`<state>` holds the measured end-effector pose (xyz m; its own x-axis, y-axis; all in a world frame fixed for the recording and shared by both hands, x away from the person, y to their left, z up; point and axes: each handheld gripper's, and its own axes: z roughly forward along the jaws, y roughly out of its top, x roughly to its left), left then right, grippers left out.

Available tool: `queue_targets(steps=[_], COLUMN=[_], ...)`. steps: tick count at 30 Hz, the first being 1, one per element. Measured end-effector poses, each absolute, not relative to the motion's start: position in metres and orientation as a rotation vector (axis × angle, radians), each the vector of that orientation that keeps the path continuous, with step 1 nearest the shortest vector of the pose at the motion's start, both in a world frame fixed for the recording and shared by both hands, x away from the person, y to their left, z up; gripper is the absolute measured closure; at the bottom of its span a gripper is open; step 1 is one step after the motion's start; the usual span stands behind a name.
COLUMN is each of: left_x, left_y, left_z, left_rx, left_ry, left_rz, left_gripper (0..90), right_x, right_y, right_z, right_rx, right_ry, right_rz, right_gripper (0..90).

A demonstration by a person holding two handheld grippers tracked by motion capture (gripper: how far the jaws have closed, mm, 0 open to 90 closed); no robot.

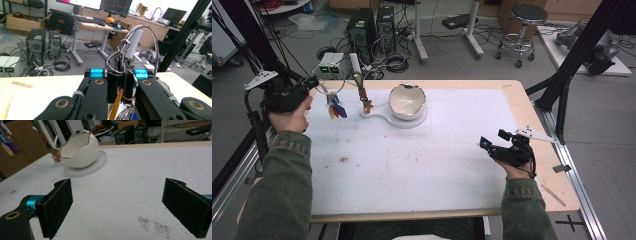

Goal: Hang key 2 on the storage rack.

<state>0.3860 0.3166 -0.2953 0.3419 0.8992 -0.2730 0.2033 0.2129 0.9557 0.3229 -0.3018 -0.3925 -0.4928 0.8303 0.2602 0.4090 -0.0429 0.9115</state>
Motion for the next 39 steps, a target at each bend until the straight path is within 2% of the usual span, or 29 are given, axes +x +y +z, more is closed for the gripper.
queue_targets(steps=[18,39], left_x=[0.410,0.443], left_y=[0.337,0.331], left_z=[-0.304,-0.309], left_rx=[1.269,1.343], left_ry=[1.280,1.377], left_rz=[0.687,0.761], left_gripper=[86.2,86.2], right_x=[0.316,0.301], right_y=[-0.304,-0.312], right_z=[-0.401,-0.408], right_rx=[1.259,1.228], right_ry=[1.830,1.708], right_rz=[1.516,1.435], right_gripper=[8.9,8.9])
